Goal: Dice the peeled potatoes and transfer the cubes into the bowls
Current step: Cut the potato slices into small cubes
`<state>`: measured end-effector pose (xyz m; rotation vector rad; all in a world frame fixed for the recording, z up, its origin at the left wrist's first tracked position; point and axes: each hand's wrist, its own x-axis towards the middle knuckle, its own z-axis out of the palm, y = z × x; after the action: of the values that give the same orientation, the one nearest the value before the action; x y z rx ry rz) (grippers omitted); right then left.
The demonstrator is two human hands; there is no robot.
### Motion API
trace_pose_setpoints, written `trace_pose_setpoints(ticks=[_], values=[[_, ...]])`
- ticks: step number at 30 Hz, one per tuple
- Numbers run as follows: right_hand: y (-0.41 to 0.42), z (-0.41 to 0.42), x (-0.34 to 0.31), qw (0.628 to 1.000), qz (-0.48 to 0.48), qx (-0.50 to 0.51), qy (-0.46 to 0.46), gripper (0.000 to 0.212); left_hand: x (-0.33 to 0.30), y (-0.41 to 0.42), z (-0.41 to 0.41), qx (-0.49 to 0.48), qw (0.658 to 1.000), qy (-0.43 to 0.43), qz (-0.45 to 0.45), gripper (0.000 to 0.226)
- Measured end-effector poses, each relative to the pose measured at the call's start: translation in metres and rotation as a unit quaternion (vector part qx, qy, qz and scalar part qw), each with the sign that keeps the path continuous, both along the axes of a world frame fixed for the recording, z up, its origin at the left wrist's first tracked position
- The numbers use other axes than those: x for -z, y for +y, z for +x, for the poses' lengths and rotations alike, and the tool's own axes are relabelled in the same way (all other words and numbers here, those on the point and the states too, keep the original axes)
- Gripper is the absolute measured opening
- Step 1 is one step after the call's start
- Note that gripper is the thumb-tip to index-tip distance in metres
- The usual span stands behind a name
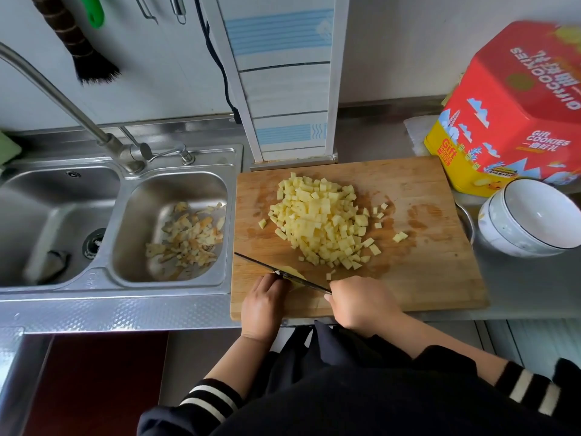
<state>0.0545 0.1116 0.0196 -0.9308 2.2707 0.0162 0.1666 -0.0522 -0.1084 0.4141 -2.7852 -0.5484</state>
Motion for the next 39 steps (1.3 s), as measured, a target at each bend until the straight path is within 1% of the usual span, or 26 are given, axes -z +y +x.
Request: trace_pose_setpoints(ticks=[7,11,14,19,26,28,32,35,37,39], values=[[-0.007,0.001,0.011,1.0,0.024,0.008,0.006,0.018,0.0,0.0,0.0,-0.007,1.0,0.004,-0.017,0.022],[-0.016,-0.002,0.017,0.999,0.011,0.03,-0.004,0.019,0.001,0.002,0.002,-0.016,1.0,0.004,0.004,0.02],[-0.017,-0.004,0.015,0.998,-0.01,0.051,-0.024,0.027,0.002,0.001,0.003,-0.018,1.0,-0.003,0.014,0.018],[-0.008,0.0,0.011,1.0,-0.011,0.003,0.004,0.027,0.001,0.0,0.007,-0.015,1.0,-0.01,0.011,0.021],[0.001,0.002,0.007,1.0,-0.016,-0.016,-0.008,0.029,0.002,-0.003,0.006,-0.02,1.0,-0.011,0.014,0.011],[0.0,0.003,0.007,1.0,-0.016,-0.021,-0.009,0.027,0.002,-0.003,0.006,-0.02,1.0,-0.01,0.016,0.013],[-0.006,0.003,0.012,1.0,0.017,-0.004,-0.025,0.021,0.001,-0.002,0.007,-0.016,1.0,0.0,0.026,0.019],[-0.012,0.001,0.015,0.999,0.018,0.019,-0.026,0.02,0.004,-0.003,0.008,-0.017,1.0,-0.008,0.025,0.014],[-0.016,-0.001,0.015,0.999,0.008,0.037,-0.031,0.023,0.005,-0.003,0.008,-0.022,0.999,-0.012,0.029,0.013],[-0.016,-0.001,0.014,0.998,-0.007,0.049,-0.038,0.029,0.004,-0.002,0.009,-0.02,0.999,-0.007,0.036,0.017]])
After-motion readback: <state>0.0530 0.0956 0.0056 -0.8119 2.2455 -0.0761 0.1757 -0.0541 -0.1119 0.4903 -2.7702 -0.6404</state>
